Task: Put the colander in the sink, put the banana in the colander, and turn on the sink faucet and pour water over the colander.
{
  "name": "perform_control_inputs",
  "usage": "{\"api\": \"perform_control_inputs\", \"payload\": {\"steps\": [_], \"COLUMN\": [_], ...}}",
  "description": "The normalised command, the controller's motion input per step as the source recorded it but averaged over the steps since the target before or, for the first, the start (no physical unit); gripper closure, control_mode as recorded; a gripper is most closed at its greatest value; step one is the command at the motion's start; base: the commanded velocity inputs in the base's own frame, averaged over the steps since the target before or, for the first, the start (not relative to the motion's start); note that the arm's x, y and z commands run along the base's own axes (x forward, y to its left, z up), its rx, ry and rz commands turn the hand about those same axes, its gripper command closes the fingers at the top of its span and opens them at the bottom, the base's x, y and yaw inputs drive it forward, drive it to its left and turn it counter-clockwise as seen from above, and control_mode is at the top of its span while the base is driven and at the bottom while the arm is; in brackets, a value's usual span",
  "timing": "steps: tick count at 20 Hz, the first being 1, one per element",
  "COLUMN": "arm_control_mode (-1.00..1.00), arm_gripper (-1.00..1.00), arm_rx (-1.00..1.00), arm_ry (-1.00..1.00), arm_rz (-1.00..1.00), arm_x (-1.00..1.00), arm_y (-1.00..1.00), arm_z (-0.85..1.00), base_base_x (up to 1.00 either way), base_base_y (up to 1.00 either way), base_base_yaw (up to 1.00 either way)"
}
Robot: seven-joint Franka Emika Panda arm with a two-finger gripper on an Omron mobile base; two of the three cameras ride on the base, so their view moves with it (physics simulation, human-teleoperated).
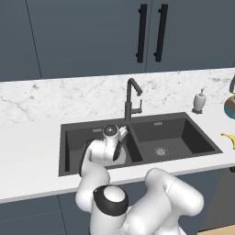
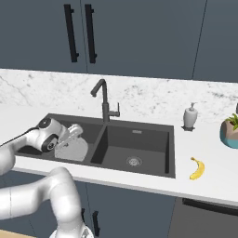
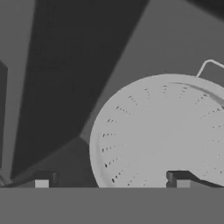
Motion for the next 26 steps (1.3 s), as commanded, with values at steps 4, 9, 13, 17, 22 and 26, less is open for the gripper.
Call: {"api": "perform_control_inputs", "payload": {"steps": [4,9,13,17,22,26], "arm_control_mode": [-1.00,-1.00,-1.00,-1.00,-1.00,-1.00], "arm_gripper": [-1.00,-1.00,-1.00,-1.00,-1.00,-1.00], "arm_rx": [0.00,0.01,0.01,0.00,0.00,0.00], "arm_ry": [-0.02,-0.01,0.00,0.00,0.00,0.03], "arm_rz": [0.00,0.02,0.00,0.00,0.00,0.00], "arm_x": [-0.20,-0.58,-0.62,-0.52,-0.44,-0.39], "arm_y": [0.62,0.30,0.08,0.03,0.01,-0.03], "arm_z": [0.24,0.92,1.00,1.00,1.00,1.00], "base_base_x": [0.00,0.00,0.00,0.00,0.00,0.00], "base_base_y": [0.00,0.00,0.00,0.00,0.00,0.00], "base_base_yaw": [0.00,0.00,0.00,0.00,0.00,0.00]}}
